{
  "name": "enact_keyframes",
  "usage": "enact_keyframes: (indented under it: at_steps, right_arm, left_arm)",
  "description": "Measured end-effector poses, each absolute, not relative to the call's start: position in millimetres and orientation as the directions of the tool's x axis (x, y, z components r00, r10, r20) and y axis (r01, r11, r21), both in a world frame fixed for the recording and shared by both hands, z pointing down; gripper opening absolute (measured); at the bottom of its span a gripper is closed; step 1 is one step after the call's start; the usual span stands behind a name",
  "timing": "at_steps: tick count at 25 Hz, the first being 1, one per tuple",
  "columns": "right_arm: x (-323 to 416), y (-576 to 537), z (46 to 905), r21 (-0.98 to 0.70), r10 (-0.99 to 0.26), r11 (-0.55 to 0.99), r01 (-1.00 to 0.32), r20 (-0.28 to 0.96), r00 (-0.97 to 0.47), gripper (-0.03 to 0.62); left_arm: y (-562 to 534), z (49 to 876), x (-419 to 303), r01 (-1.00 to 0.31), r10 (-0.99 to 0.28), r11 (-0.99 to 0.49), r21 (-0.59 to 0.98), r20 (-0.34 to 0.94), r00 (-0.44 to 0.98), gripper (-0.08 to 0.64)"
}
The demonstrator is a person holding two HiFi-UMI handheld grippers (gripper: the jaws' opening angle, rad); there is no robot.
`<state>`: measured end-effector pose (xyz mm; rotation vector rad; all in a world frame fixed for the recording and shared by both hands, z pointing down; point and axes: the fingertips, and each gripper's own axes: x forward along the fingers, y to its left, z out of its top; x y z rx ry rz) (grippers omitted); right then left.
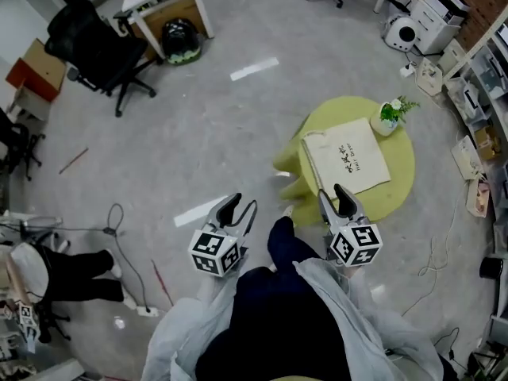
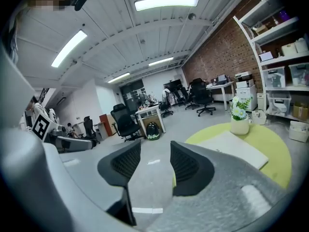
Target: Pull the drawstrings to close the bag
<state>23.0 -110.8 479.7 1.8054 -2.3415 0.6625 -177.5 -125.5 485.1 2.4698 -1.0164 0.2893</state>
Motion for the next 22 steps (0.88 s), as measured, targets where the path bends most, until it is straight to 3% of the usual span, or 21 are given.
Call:
enact_keyframes:
  at_steps: [8, 22]
  right_arm:
    - [71.4, -182.0, 479.9, -0.251, -0.913, 0.097, -0.963, 0.363, -0.187, 0.184]
    - [125.7, -206.3, 496.7, -0.312, -0.922, -0.103, -0.945, 0.387, -0.028, 0.184]
  left_arm:
    - [-222.0, 476.0, -113.4, -0.607, -0.499, -0.732, 0.309, 0.363, 0.787, 0.164]
    - [-278.4, 494.6, -34.2, -0.406, -0.252, -0.860, 0.308, 0.434, 0.865, 0.166]
